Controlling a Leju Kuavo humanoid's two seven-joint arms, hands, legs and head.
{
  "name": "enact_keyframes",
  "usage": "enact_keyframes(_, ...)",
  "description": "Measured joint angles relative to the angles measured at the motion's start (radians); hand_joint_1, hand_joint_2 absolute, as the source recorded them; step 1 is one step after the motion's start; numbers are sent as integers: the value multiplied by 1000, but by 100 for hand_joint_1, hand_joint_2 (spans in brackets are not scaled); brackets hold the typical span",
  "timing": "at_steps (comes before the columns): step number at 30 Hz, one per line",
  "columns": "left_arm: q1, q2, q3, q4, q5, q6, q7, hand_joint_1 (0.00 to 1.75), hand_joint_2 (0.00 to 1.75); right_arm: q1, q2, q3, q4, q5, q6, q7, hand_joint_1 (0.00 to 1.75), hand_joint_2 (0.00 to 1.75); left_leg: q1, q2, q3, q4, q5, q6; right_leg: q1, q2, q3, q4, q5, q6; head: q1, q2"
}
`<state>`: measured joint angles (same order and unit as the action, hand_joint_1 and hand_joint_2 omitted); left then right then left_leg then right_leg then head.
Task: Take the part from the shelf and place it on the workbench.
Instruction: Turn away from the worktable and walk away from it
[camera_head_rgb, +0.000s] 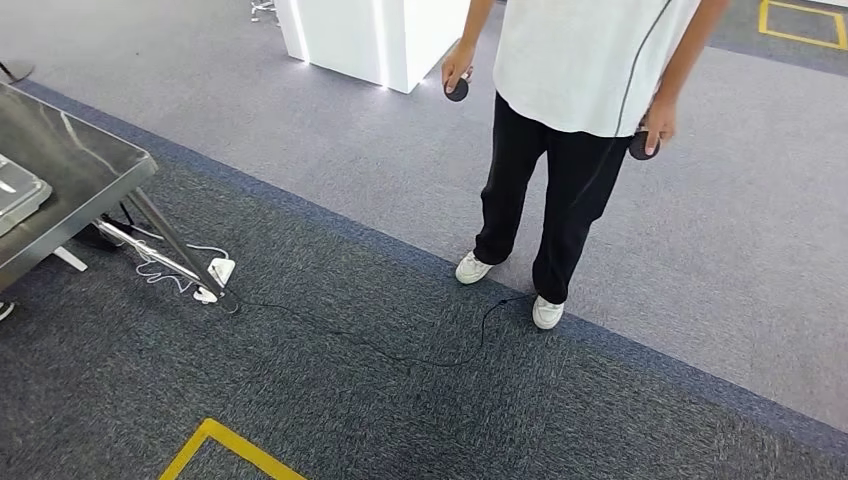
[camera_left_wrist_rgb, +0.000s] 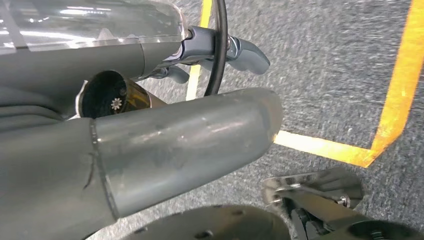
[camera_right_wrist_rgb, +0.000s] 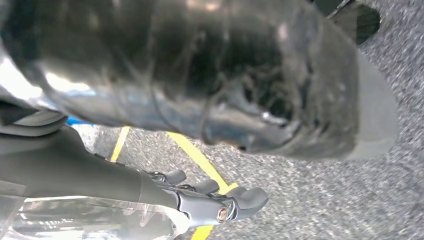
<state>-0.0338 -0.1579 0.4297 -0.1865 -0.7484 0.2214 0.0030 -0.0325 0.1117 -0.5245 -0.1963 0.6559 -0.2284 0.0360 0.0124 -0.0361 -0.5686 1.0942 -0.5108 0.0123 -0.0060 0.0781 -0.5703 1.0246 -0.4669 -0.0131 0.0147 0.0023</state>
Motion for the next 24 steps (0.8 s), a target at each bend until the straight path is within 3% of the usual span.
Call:
enact_keyframes(2,2,1,6,0,2,3,0,0,0,1,-2,0,0,9,0,11,0,0,-2,-32,24,-65,20,6,-3,18,-8,4,1,10,0,0)
enact_keyframes(4,1,2,14,0,9,11,-7,0,0,5,-4,0,0,18,5,24,0,0,-5,-23,27,-73,22,12,-6,35,-13,2,5,24,0,0)
enact_keyframes(5,0,2,18,0,12,17,-14,0,0,7,-5,0,0,22,9,29,0,0,-4,-12,31,-80,27,18,-6,30,-14,4,3,28,0,0)
enact_keyframes(7,-1,2,28,0,23,27,-30,0,0,8,-7,0,1,27,16,35,0,0,0,11,38,-95,35,32,-3,-12,-38,54,-29,35,1,0)
enact_keyframes(9,-1,2,40,0,37,36,-48,0,0,5,-7,0,1,30,20,34,0,0,-3,37,39,-98,35,40,-4,-57,-98,175,-92,39,1,0)
enact_keyframes(11,-1,2,56,0,56,47,-58,0,0,3,-6,0,1,33,22,27,0,0,-5,63,39,-97,33,40,-10,-68,-146,269,-121,45,1,0)
enact_keyframes(12,-2,1,65,0,65,55,-60,0,0,3,-6,0,1,34,22,23,0,0,-5,74,40,-97,31,39,-13,-72,-142,263,-106,48,1,0)
enact_keyframes(13,-4,-1,74,0,72,62,-60,0,0,3,-6,0,1,35,21,20,0,0,-4,84,42,-96,29,36,-16,-78,-118,219,-77,50,1,0)
enact_keyframes(15,-7,-6,87,0,77,72,-52,0,0,2,-5,0,1,36,21,15,0,0,-5,101,48,-93,22,27,-18,-107,-40,77,-18,49,1,0)
enact_keyframes(16,-8,-8,91,0,75,74,-45,0,0,0,-5,0,1,36,21,14,0,0,-7,107,50,-92,17,20,-16,-118,-14,29,-4,46,1,0)
enact_keyframes(18,-10,-11,96,0,70,75,-27,0,0,-1,-5,0,1,33,20,13,0,0,-8,119,55,-91,11,6,-9,-123,-1,0,-3,36,1,0)
enact_keyframes(20,-13,-13,99,0,63,74,-13,0,0,0,-5,-2,1,25,18,13,0,0,-5,126,63,-90,5,-7,-8,-105,0,-5,-1,24,0,0)
enact_keyframes(22,-13,-14,100,0,57,73,-10,0,0,0,-3,-6,1,19,18,13,0,0,-2,98,48,-48,-27,-16,-13,-91,3,-13,4,11,0,0)
enact_keyframes(24,-12,-14,101,0,51,72,-18,0,0,-1,-1,-13,1,15,16,9,0,0,0,58,-9,72,-94,-20,-12,-77,4,-15,6,4,0,0)
